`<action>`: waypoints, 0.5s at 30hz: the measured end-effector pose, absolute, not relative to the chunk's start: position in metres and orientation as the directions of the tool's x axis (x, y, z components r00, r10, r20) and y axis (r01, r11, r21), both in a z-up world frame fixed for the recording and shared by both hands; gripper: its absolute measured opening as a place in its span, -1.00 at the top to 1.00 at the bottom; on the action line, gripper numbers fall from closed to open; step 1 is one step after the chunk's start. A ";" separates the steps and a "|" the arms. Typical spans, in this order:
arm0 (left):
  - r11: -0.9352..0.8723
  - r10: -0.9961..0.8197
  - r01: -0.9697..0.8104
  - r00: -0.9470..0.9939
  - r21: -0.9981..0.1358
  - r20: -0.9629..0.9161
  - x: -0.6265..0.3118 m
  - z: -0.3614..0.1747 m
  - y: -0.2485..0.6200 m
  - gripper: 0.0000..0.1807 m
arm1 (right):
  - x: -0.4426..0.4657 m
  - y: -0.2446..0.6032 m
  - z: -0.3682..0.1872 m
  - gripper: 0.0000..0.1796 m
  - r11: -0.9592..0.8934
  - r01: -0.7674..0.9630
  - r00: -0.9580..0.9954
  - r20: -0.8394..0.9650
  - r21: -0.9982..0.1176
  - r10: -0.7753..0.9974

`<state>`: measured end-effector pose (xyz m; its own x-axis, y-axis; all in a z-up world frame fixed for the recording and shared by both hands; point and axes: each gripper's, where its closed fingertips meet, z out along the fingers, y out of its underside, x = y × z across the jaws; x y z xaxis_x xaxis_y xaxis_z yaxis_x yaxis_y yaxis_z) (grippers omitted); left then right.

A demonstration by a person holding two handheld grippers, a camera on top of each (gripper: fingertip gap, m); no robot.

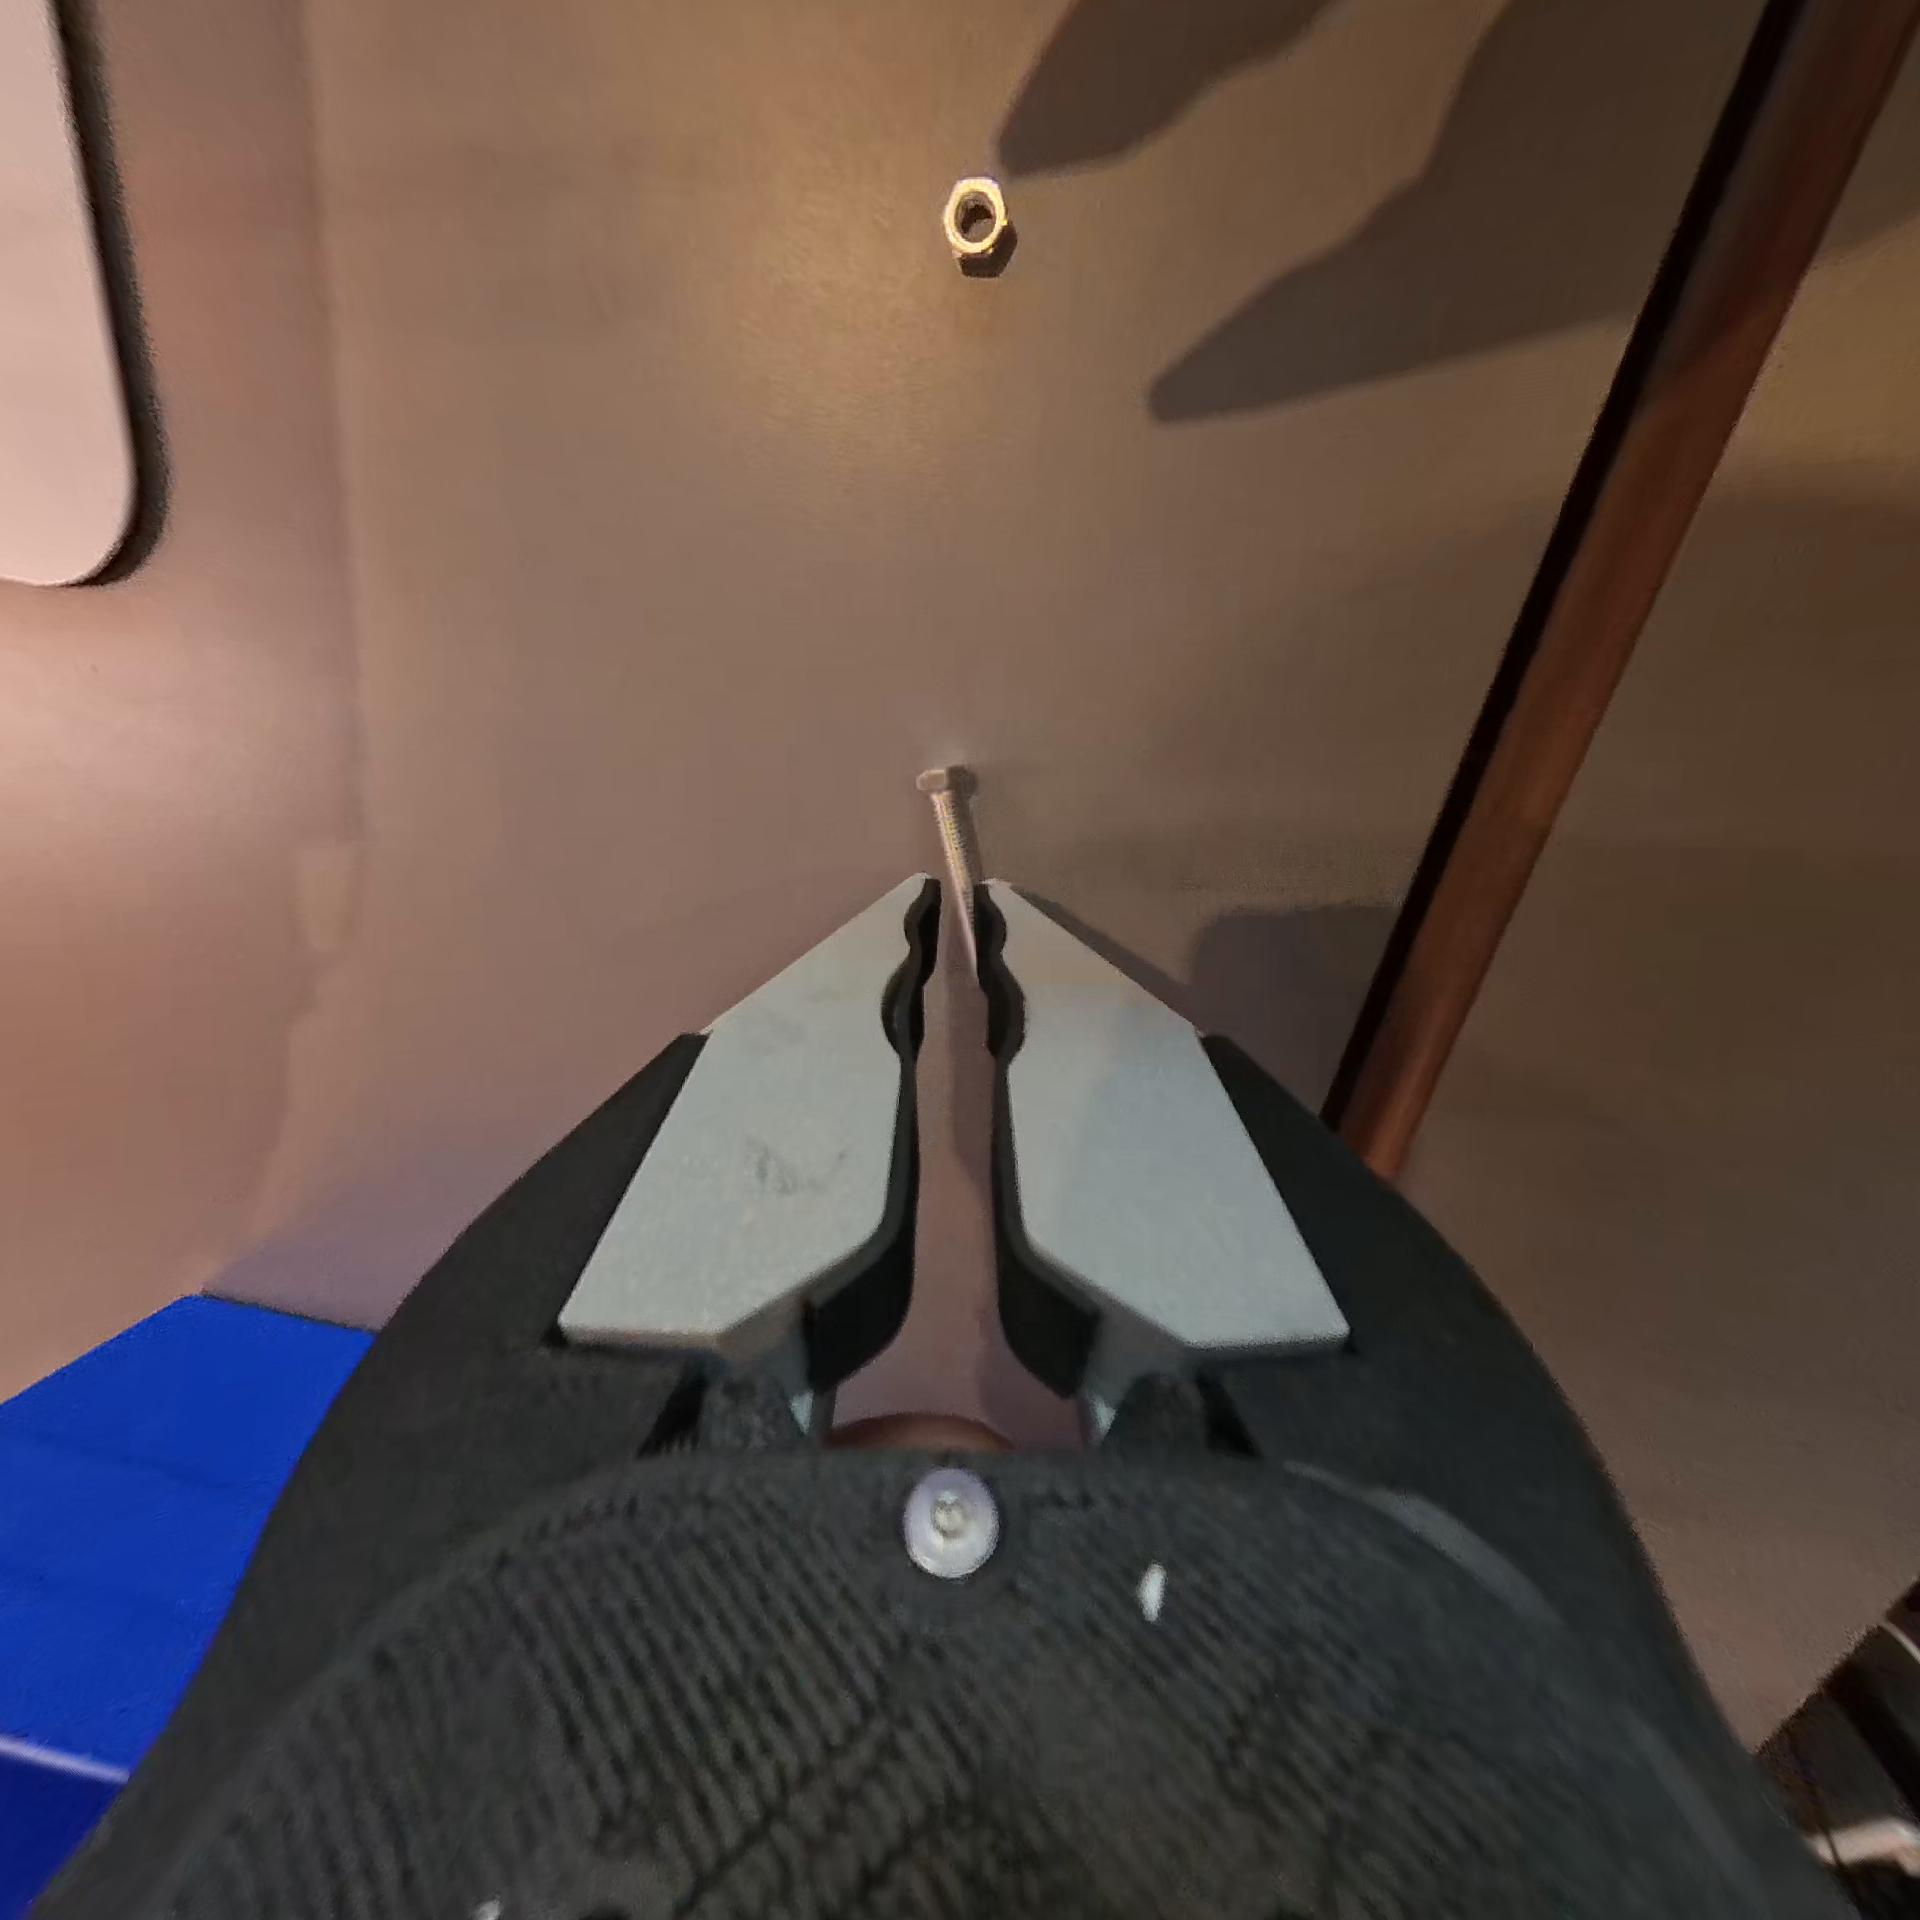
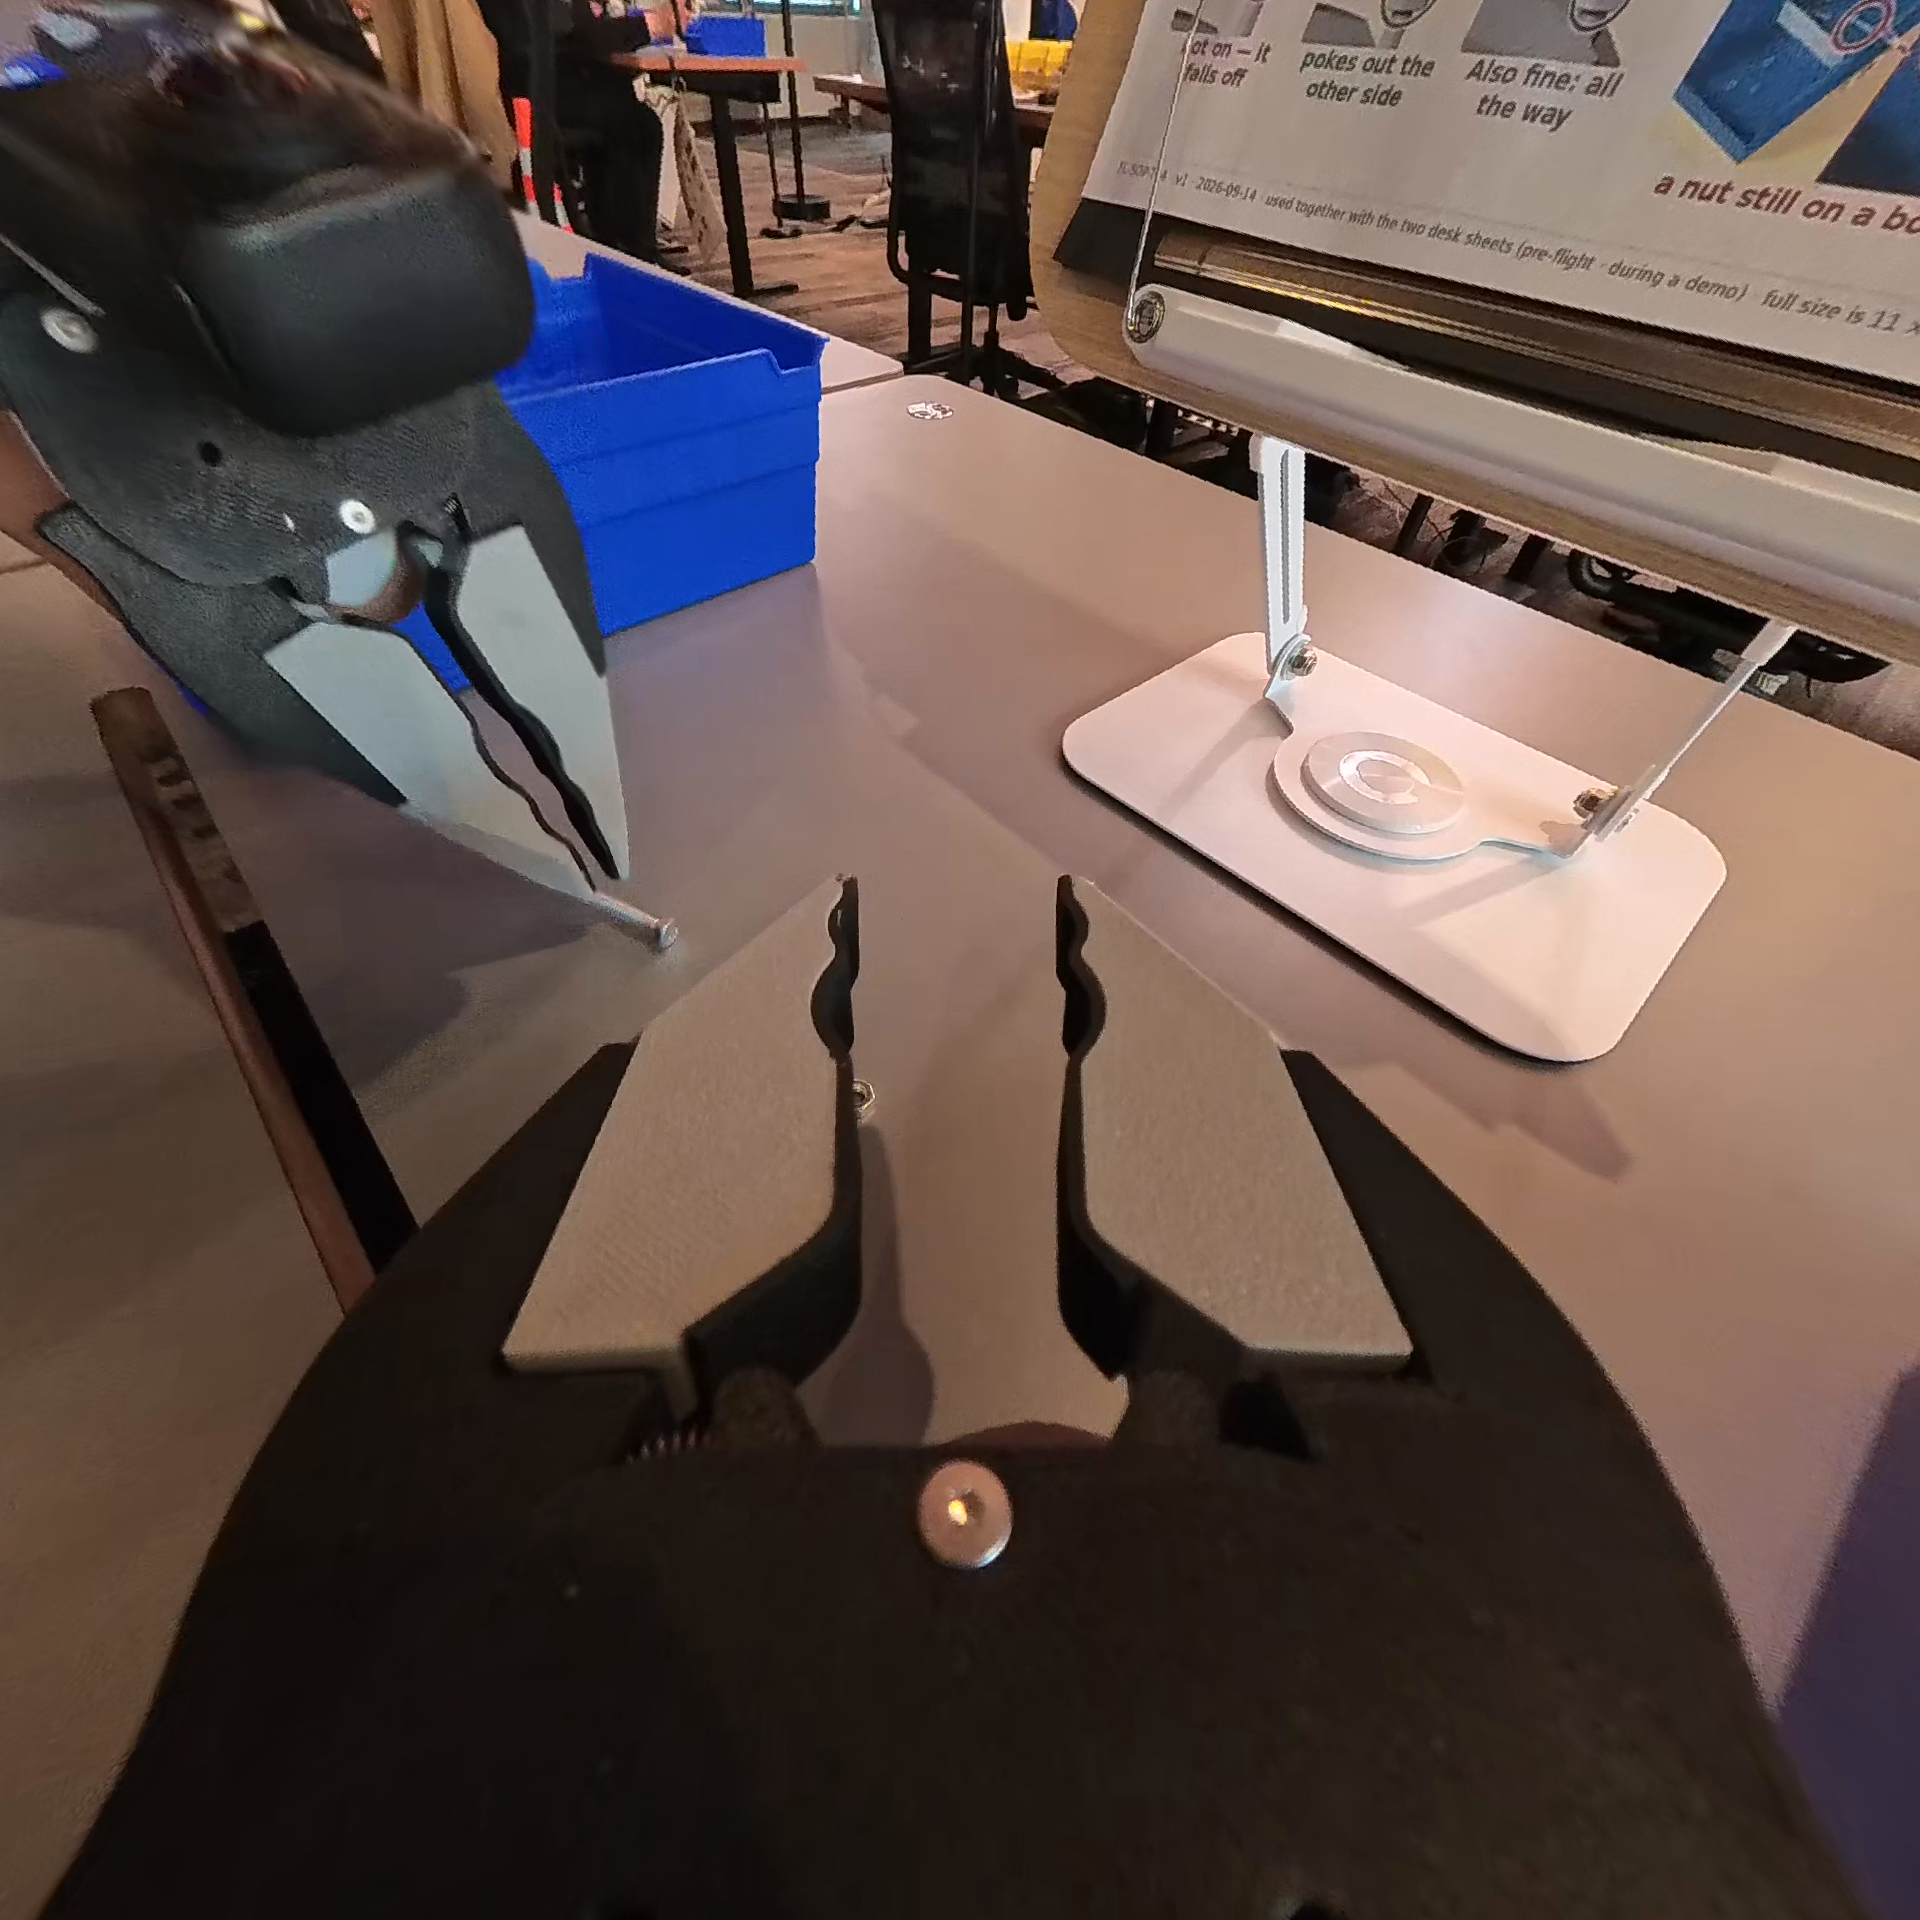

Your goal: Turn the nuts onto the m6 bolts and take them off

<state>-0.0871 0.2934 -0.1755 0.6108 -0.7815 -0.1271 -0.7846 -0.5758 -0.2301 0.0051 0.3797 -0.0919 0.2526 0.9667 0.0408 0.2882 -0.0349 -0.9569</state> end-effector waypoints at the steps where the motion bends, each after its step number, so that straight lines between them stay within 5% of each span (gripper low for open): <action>1: -0.578 -0.776 -0.780 0.616 -0.241 -0.135 -0.088 -0.173 0.293 0.96 | 0.005 0.379 -0.092 0.61 -0.035 0.288 0.252 0.041 -0.957 0.967; 15: -0.703 -0.658 -0.665 0.743 -0.252 -0.125 -0.114 -0.180 0.278 0.93 | 0.004 0.377 -0.091 0.61 -0.023 0.293 0.248 0.052 -0.956 0.967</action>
<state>-0.1140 0.2784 -0.1801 0.7427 -0.6580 -0.1245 -0.6650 -0.7030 -0.2521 0.0040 0.3770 -0.0908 0.2478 0.9674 0.0524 0.2927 -0.0232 -0.9559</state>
